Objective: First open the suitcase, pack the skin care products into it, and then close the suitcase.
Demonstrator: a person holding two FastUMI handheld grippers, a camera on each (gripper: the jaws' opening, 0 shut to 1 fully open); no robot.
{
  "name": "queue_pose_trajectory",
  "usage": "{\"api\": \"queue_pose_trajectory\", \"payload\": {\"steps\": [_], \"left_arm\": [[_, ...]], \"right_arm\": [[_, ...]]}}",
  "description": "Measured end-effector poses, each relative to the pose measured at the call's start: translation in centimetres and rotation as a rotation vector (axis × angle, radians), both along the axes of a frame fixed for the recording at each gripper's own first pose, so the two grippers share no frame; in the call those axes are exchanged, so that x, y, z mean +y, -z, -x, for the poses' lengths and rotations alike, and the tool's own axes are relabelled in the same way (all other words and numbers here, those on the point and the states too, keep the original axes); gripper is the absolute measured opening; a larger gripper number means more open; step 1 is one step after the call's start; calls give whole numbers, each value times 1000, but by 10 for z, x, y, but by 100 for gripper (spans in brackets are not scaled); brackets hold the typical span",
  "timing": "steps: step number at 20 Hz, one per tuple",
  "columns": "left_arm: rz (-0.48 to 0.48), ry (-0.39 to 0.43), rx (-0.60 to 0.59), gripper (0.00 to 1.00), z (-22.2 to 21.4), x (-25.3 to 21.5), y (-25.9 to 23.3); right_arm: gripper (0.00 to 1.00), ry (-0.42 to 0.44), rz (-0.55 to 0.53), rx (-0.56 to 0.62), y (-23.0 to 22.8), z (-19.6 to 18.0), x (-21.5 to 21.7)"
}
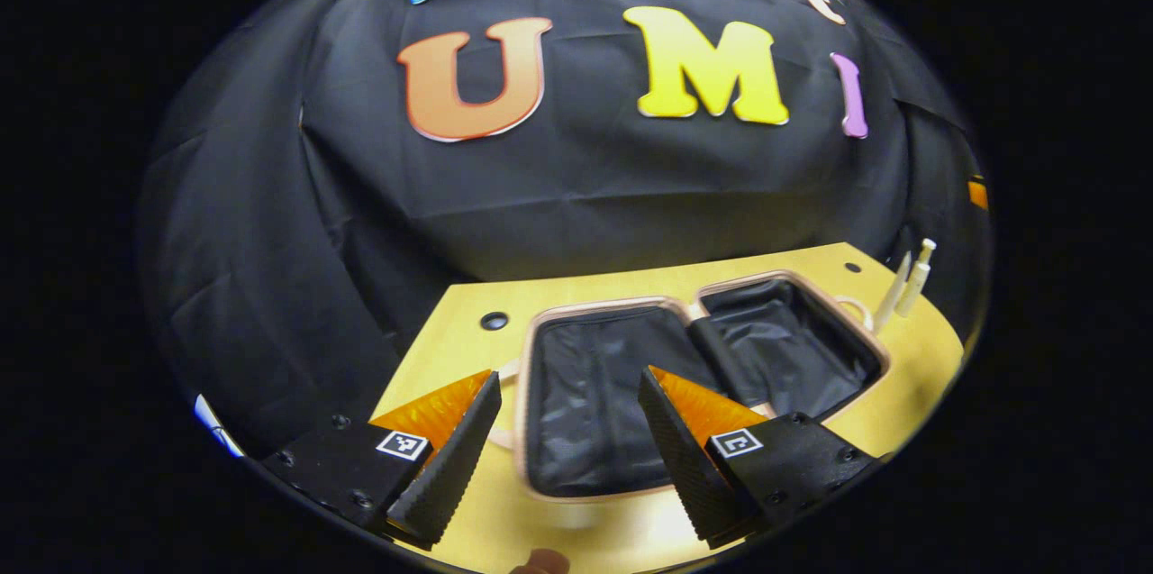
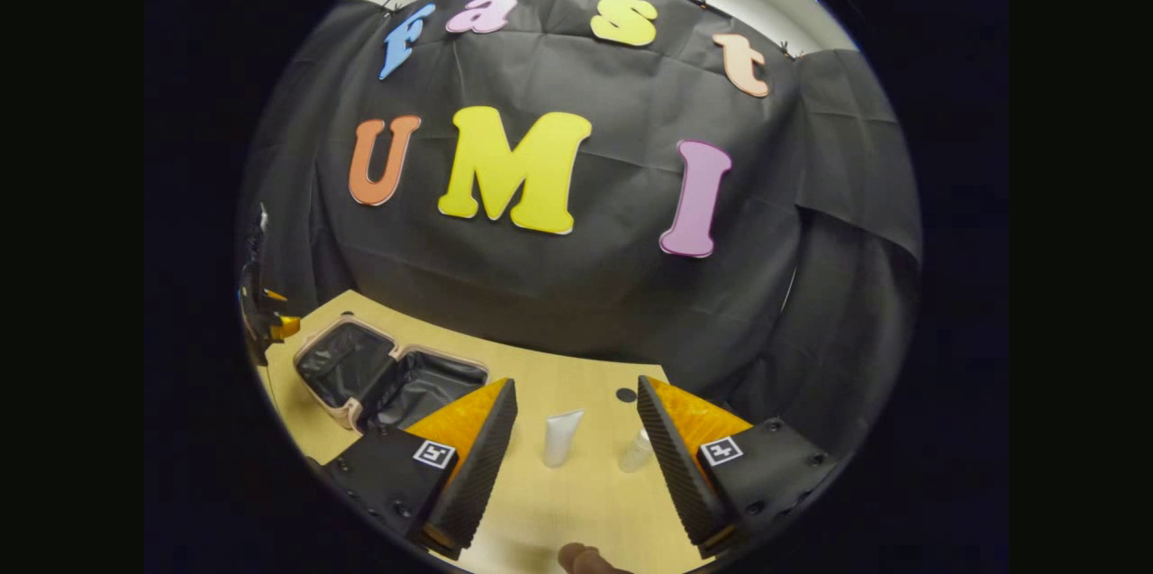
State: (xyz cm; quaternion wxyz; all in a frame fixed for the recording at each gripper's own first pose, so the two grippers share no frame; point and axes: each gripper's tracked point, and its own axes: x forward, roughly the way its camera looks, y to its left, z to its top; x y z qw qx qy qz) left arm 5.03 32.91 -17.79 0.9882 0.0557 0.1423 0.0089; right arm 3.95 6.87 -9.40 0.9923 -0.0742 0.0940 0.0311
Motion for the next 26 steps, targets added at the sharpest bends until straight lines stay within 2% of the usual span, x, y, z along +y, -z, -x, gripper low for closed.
{"api": "queue_pose_trajectory", "payload": {"steps": [7,13,19,26], "left_arm": [[57,187,19,98,6,-197,1],[83,349,77,98,-14,-346,26],[121,420,140,98,-55,-443,63],[111,371,188,98,-132,-488,126]], "right_arm": [[80,53,5,47,44,-12,-101],[80,63,-4,97,74,-25,-160],[80,41,-1,146,96,-39,-198],[80,-31,23,208,131,-64,-209]]}}
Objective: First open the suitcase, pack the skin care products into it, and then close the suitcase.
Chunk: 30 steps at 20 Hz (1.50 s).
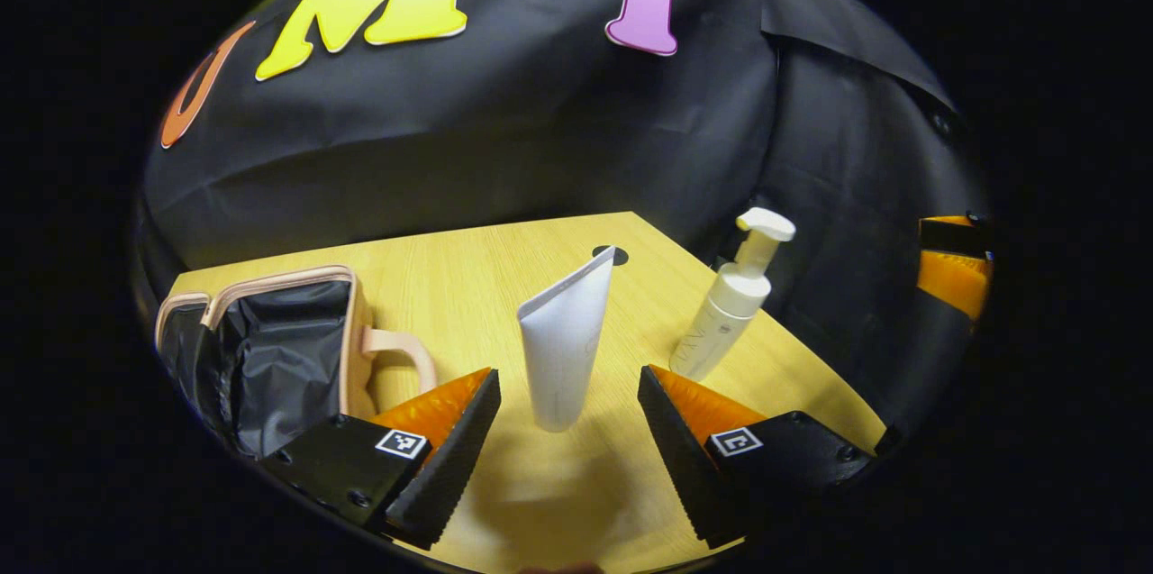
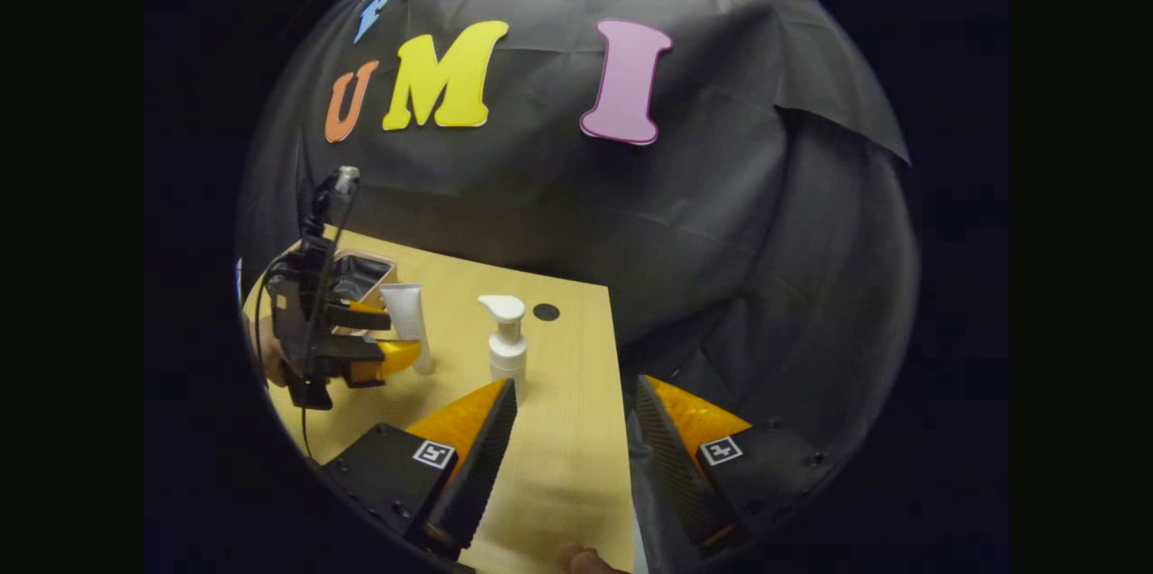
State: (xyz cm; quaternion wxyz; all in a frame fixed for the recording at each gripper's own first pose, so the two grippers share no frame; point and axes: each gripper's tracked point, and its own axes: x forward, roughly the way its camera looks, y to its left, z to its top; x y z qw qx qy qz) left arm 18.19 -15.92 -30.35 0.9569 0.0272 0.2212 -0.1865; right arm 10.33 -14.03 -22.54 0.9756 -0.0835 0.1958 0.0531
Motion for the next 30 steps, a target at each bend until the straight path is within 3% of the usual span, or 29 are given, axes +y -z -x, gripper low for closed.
{"api": "queue_pose_trajectory", "payload": {"steps": [2,3,7,9,10,14,15,16,17,21,24,25,28,30], "left_arm": [[-6,-17,13,97,-15,-3,16],[-16,-29,15,81,-20,-3,22],[-3,-18,21,52,-20,-5,25],[32,-16,42,55,-14,-7,25],[36,-25,51,48,-10,-5,24],[82,-43,62,45,7,-1,10],[80,-44,53,51,13,1,1],[76,-43,43,44,20,3,-7],[74,-40,35,43,29,6,-17],[72,-55,33,43,69,23,-45],[52,-112,47,43,94,56,-58],[48,-140,56,43,101,70,-61],[25,-212,70,43,114,114,-72],[-33,-243,53,43,119,148,-84]], "right_arm": [[80,-12,-1,12,9,-12,1],[80,-16,-8,24,12,-17,3],[80,-61,-62,47,24,-36,24],[80,-94,-79,66,33,-42,39],[80,-108,-85,75,39,-46,47],[80,-125,-82,95,61,-67,66],[80,-129,-81,101,65,-73,71],[80,-130,-82,106,72,-78,75],[80,-134,-90,112,77,-83,81],[80,-91,-99,137,101,-103,86],[80,-67,-108,156,113,-111,89],[77,-67,-109,156,113,-113,92],[55,-46,-105,152,113,-112,92],[52,-24,-103,165,112,-108,92]]}}
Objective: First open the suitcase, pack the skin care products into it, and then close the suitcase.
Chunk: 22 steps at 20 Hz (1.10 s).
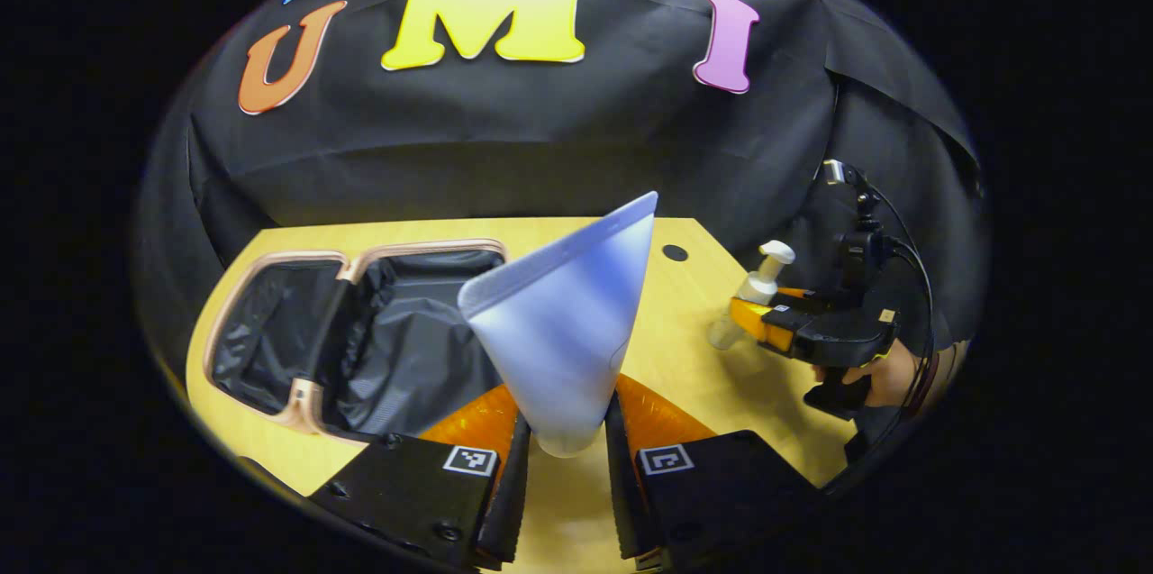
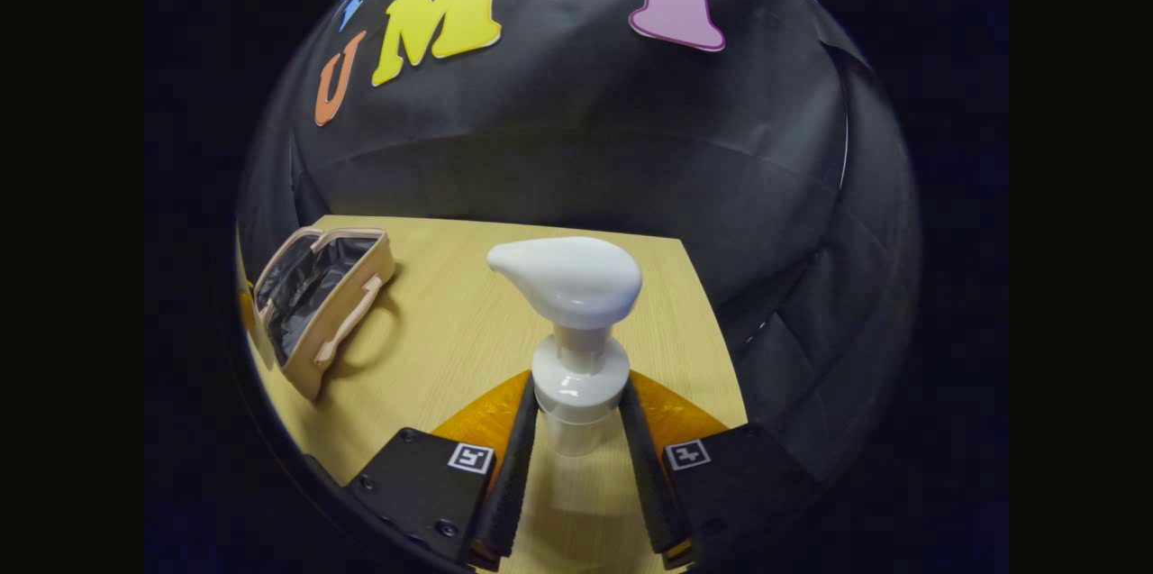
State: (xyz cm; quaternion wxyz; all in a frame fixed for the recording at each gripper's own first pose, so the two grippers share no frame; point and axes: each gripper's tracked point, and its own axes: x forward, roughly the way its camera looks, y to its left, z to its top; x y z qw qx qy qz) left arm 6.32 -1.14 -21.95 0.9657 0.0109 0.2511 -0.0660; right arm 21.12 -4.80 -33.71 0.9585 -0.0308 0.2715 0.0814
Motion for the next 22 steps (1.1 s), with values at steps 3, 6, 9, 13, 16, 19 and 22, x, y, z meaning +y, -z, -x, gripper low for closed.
{"api": "queue_pose_trajectory", "payload": {"steps": [3,6,9,13,16,19,22], "left_arm": [[-50,-31,-3,43,2,41,-11],[-54,-48,-2,43,7,75,-15],[-81,-71,31,43,-4,114,1],[-66,-72,97,43,-25,140,37],[-53,-59,167,43,-38,144,69],[-60,-78,266,43,-44,151,102],[-45,-88,288,43,-54,152,113]], "right_arm": [[48,16,-3,14,-12,20,8],[50,21,-22,0,-41,51,26],[49,0,-39,-18,-71,90,53],[50,-6,-85,-23,-102,142,91],[50,-1,-101,-5,-106,178,110],[49,-11,-82,20,-101,206,121],[50,-7,-66,31,-99,217,122]]}}
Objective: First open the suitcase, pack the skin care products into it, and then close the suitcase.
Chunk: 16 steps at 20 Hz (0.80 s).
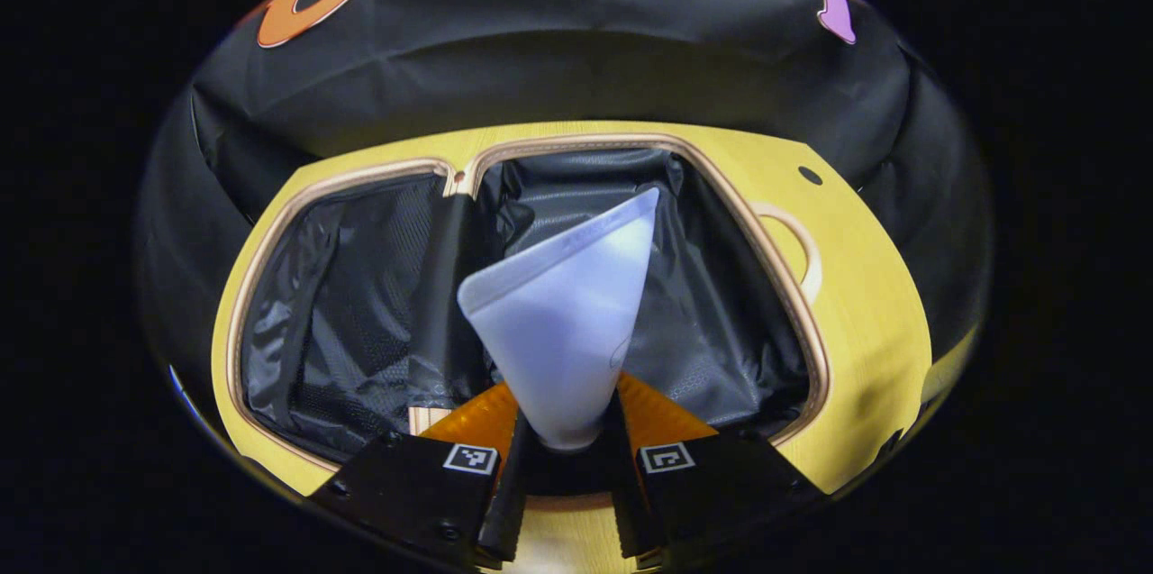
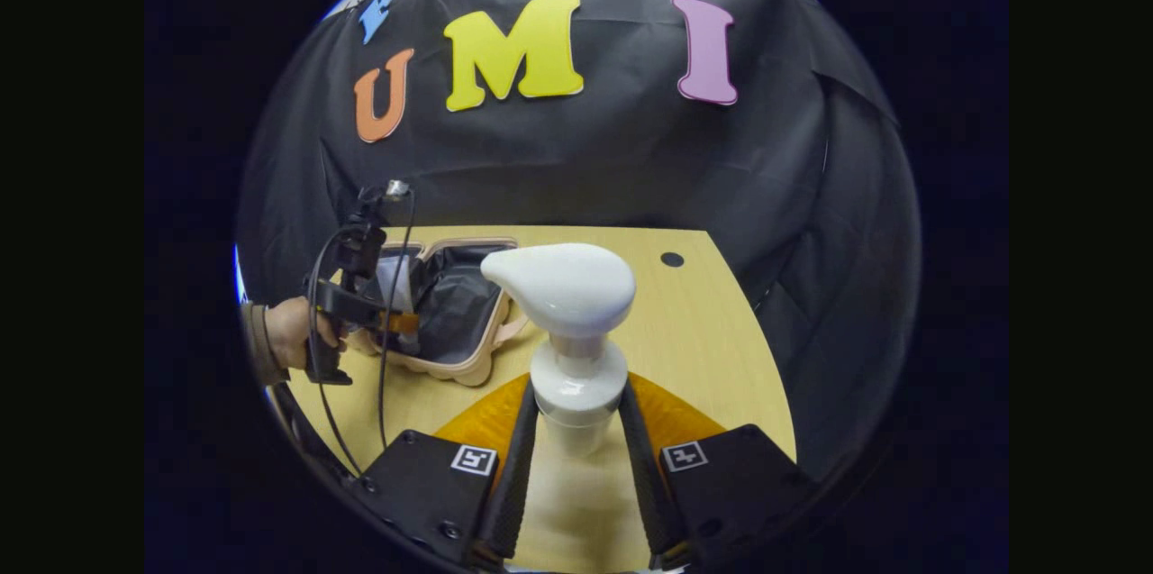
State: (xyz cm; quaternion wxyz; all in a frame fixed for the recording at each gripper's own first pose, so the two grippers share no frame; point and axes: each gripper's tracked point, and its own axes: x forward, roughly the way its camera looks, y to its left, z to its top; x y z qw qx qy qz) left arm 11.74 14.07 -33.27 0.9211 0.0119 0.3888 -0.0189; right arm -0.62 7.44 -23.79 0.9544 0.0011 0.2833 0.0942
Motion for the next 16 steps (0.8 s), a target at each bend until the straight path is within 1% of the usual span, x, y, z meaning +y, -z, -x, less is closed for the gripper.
{"api": "queue_pose_trajectory", "payload": {"steps": [3,6,7,8,9,10,11,13,14,15,16], "left_arm": [[-39,32,10,43,-10,0,1],[-65,37,11,43,-23,0,7],[-70,30,24,43,-25,3,12],[-72,20,36,48,-27,4,17],[-72,5,36,42,-29,7,20],[-66,0,35,48,-31,8,22],[-57,-4,41,42,-30,8,27],[-47,-15,40,41,-31,9,28],[-42,-14,36,48,-31,8,27],[-38,-10,32,48,-30,8,27],[-34,-12,28,42,-29,8,23]], "right_arm": [[50,16,6,0,-4,-2,-2],[50,13,18,-10,-10,-7,-1],[48,8,17,-10,-11,-7,1],[48,0,20,-9,-12,-8,5],[48,-5,26,-6,-11,-10,7],[50,-12,31,-2,-11,-11,11],[50,-21,30,2,-10,-12,15],[49,-44,31,9,-9,-13,25],[49,-54,31,11,-9,-15,31],[49,-67,27,14,-10,-18,38],[49,-83,21,15,-12,-21,47]]}}
